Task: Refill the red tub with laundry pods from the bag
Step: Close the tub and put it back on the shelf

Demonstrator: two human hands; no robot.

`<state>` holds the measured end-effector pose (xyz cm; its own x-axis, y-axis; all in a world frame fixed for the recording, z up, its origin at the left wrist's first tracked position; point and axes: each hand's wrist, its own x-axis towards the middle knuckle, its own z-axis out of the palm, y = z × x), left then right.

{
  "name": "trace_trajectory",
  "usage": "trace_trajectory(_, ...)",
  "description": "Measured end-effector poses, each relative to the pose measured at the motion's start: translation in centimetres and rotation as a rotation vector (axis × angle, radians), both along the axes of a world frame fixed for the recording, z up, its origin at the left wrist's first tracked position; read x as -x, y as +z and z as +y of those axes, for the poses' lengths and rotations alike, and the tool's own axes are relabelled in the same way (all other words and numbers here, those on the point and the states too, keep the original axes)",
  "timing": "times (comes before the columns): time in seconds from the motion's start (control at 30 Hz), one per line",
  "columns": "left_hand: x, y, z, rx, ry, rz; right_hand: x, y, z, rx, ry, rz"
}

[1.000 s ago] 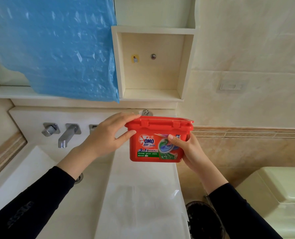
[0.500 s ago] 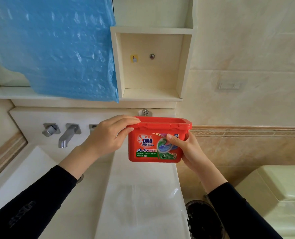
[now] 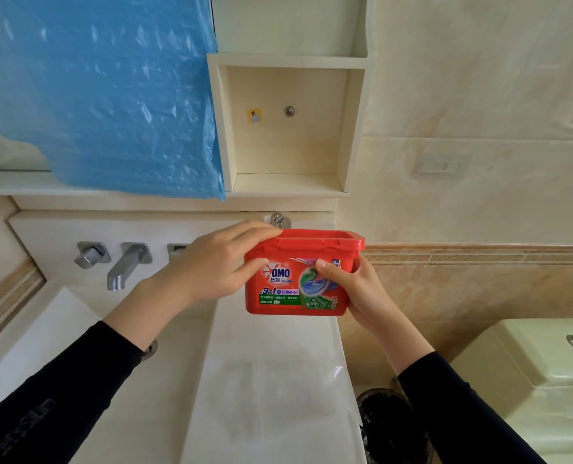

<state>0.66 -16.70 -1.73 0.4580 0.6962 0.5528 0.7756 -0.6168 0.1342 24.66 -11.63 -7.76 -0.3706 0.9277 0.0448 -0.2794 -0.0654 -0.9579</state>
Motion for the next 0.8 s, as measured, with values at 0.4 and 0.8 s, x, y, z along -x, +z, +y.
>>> trace_trajectory(0.4,-4.6,1.1,1.0,-0.183,-0.067,0.187,0.9,0.4,-0.3,-0.026,0.012,-0.006)
trace_trajectory(0.8,-4.6,-0.6,1.9,-0.211,-0.059,0.166,1.4,-0.6,0.1,-0.010,-0.013,-0.054)
